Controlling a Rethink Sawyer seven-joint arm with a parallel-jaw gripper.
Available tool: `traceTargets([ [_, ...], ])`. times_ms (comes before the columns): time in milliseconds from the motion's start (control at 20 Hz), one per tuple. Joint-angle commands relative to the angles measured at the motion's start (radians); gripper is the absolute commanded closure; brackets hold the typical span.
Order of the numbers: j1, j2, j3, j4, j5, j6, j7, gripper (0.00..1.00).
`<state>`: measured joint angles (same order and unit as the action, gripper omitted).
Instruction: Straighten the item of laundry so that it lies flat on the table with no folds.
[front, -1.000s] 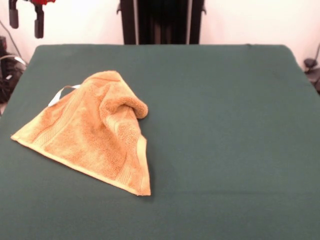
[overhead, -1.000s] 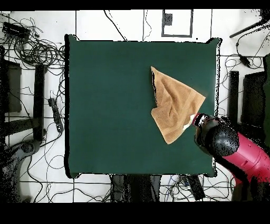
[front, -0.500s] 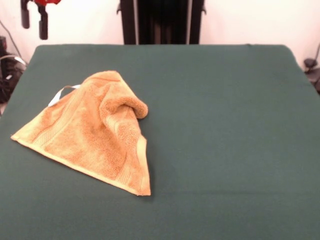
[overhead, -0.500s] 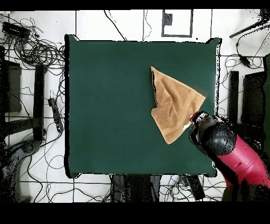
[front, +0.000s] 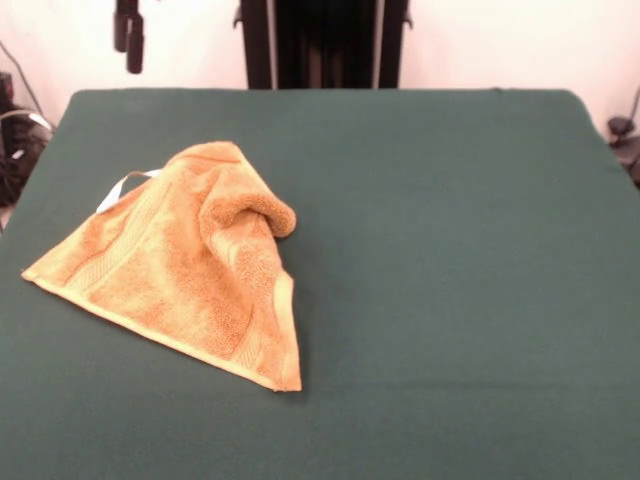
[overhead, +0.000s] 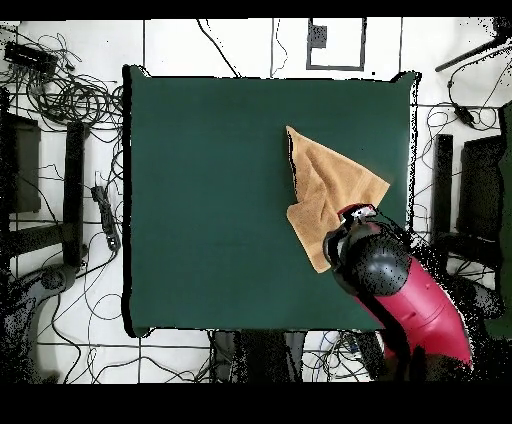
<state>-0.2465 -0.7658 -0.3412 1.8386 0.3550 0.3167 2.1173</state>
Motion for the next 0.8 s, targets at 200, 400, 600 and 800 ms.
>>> traceTargets([
  [200,-0.068,0.003,0.191,0.264,0.100,-0.152,0.305,0.00],
  [400,-0.044,0.045,0.161,0.242,0.092,-0.142,0.318,0.00],
  [600,-0.086,0.051,0.221,0.264,0.124,-0.090,0.303,0.00],
  [800,-0.108,0.050,0.259,0.290,0.143,-0.065,0.292,0.00],
])
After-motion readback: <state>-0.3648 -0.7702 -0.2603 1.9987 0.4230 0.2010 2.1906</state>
